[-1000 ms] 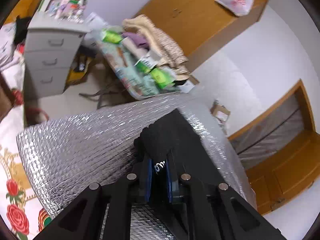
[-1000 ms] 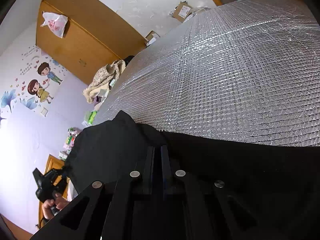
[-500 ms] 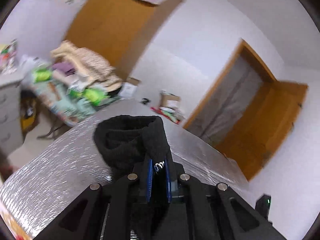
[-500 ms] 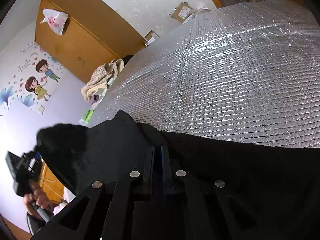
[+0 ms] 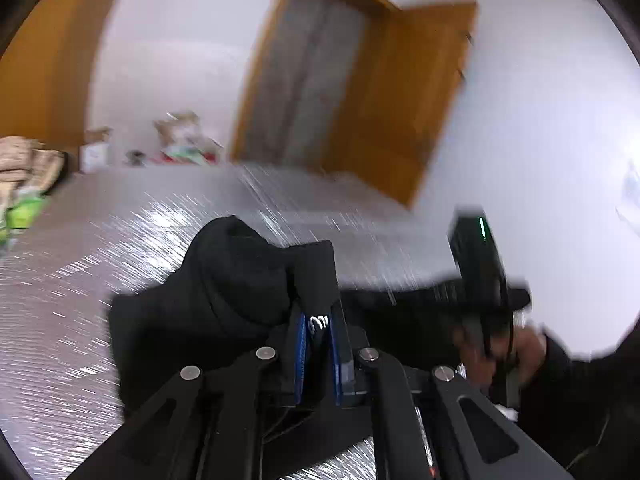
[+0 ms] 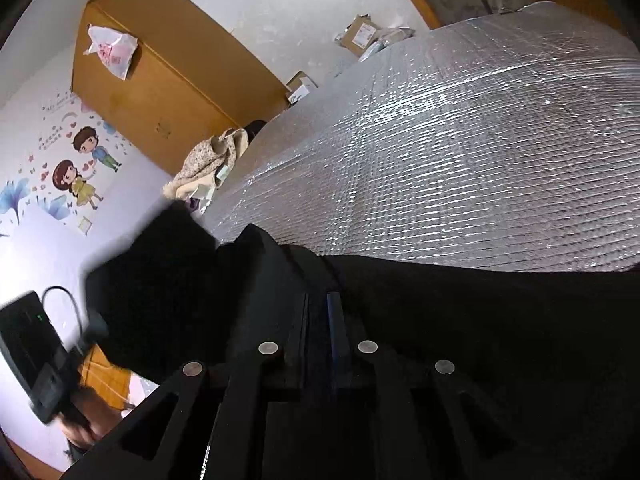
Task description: Fold clothes
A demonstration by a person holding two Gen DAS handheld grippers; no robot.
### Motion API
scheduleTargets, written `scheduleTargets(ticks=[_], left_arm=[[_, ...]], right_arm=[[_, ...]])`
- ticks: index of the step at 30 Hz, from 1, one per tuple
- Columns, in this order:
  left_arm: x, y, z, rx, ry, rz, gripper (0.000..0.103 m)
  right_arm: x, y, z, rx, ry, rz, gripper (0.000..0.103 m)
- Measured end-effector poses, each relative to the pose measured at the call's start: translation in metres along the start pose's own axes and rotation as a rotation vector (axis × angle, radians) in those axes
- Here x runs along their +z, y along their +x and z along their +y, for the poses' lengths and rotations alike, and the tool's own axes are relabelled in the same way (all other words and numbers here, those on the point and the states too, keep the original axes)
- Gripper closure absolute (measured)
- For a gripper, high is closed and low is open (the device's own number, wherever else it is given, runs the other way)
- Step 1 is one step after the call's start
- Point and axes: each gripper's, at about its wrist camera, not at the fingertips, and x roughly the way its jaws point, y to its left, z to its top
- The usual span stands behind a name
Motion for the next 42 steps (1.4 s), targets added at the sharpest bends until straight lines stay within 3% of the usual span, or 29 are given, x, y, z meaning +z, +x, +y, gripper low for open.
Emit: scheduleTargets(ticks=[4,8,13,17,26,30,34,38,40,42], left_arm=[[-0.022,0.034,-0.004,-0.029,0.031,0.121,0.093],[-0.028,0.038,0.0,-0.048,-0.017,0.139,0.092],[-0.03,0.01,-0.003,-0.046,-0.044,0.073,0.09],[-0.033,-0.02,-0.001,-0.04,-0.075,0.011,0.089],[-0.036,0.0,-0.024,-0.04,0.041,0.099,0.081],[-0.035,-0.006,-0.022,-0.053,0.036,0.048,0.081],[-0.03,-0.032,0.01,0.032,-0.108,-0.082,0.081],[-0.038,-0.048,0.046,0.189,-0.253,-0.116,0.081],[-0.043,-0.047,0.051,0.223,-0.282,-0.102,0.081],[-0.049,-0.046,0.056,0.242,-0.306,-0.088,0.081]], right_arm=[[-0.001,-0.003,-0.003,-0.001,0.009,0.001,0.093],[-0.003,-0.004,-0.001,0.017,0.001,0.009,0.092],[-0.002,-0.008,0.012,0.1,-0.031,0.002,0.079],[-0.004,-0.009,0.028,0.188,-0.086,0.004,0.078],[-0.008,0.0,0.055,0.27,-0.169,0.06,0.078],[-0.01,0.0,0.058,0.289,-0.19,0.08,0.077],[-0.014,0.008,0.064,0.316,-0.221,0.126,0.077],[-0.019,0.021,0.067,0.326,-0.241,0.172,0.074],[-0.02,0.023,0.069,0.316,-0.252,0.178,0.046],[-0.021,0.021,0.075,0.307,-0.285,0.165,0.042]])
